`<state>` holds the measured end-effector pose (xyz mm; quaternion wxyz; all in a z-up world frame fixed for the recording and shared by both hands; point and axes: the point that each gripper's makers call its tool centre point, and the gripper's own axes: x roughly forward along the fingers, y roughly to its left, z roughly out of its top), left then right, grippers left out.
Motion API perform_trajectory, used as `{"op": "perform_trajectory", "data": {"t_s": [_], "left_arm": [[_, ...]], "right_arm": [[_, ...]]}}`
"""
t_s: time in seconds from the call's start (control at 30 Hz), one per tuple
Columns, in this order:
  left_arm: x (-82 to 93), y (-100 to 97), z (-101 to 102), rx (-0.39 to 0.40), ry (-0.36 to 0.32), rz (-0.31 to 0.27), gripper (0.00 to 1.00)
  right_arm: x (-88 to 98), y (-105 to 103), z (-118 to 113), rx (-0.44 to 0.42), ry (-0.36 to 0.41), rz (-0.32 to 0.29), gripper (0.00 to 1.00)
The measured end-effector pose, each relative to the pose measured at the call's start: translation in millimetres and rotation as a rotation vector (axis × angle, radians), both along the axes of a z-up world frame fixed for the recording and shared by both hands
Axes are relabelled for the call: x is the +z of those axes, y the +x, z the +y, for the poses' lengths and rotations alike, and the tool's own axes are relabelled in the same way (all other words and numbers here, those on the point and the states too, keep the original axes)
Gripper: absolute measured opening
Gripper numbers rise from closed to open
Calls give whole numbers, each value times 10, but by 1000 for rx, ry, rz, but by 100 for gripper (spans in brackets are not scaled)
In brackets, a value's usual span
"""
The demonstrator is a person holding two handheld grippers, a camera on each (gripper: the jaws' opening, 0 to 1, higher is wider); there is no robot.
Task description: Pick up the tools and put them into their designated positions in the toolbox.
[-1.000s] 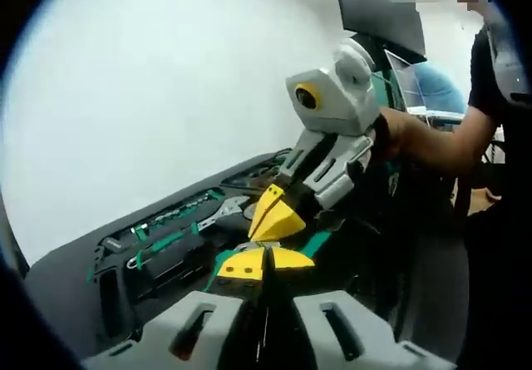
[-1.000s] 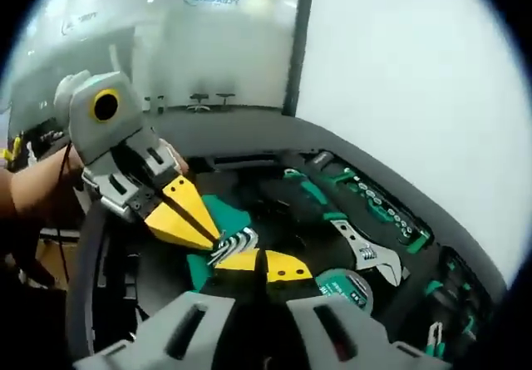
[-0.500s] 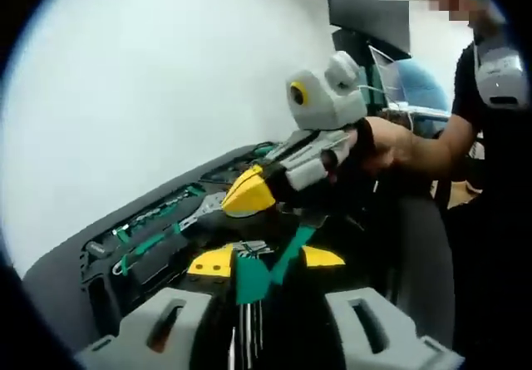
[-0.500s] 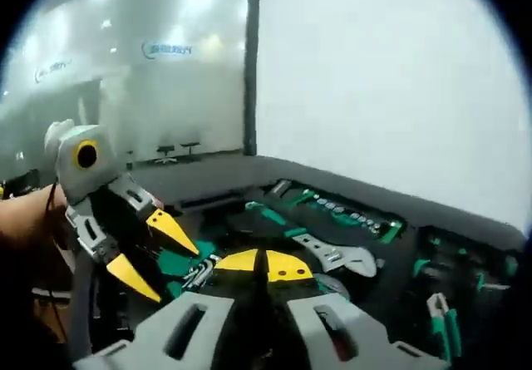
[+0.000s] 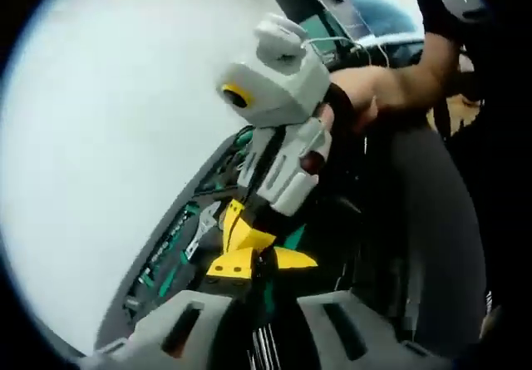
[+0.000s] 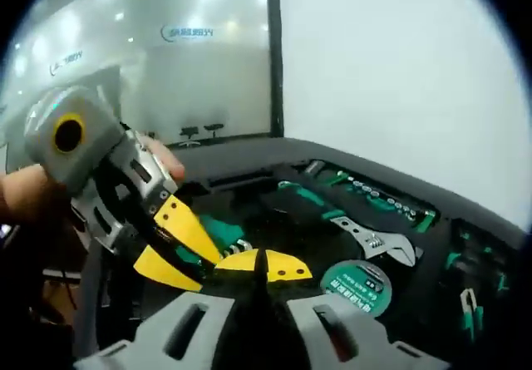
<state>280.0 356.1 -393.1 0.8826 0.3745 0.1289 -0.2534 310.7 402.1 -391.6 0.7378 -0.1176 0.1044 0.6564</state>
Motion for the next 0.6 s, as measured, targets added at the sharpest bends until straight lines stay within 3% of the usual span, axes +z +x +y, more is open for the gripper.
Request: {"op": "perform_trajectory", "data": {"t_s": [0.03,0.1,0.13,0.2,0.23,0.27,0.3,0.33,0.4,0.47,0.53,0.6], "left_arm": [[0,3,-5,10,6,-12,7],[-4,-13,-5,32,51,-58,6],[8,-21,-8,20,91,-91,6],[-3,-33,18,19,166,-118,5],[2,-32,74,8,215,-134,5],[-4,-54,77,13,223,-128,5],[-9,-114,51,20,203,-116,5],[-33,-152,59,31,180,-84,6],[-33,-206,68,58,83,-42,6],[-20,-226,53,68,24,-37,4],[-45,-265,26,86,-34,27,4],[-44,-262,7,99,-118,44,4]], "right_arm": [[5,-3,-16,1,-1,1,0],[191,58,47,-3,96,35,0],[268,2,75,21,140,105,0],[247,-120,91,76,133,157,0],[212,-57,95,55,126,129,0],[109,-19,86,38,73,120,0],[-15,-19,74,39,18,118,0],[62,-63,71,41,74,111,0],[62,-158,76,67,55,122,0],[86,-192,75,79,60,87,0],[62,-157,109,80,54,79,0],[62,-150,107,83,56,62,0]]}}
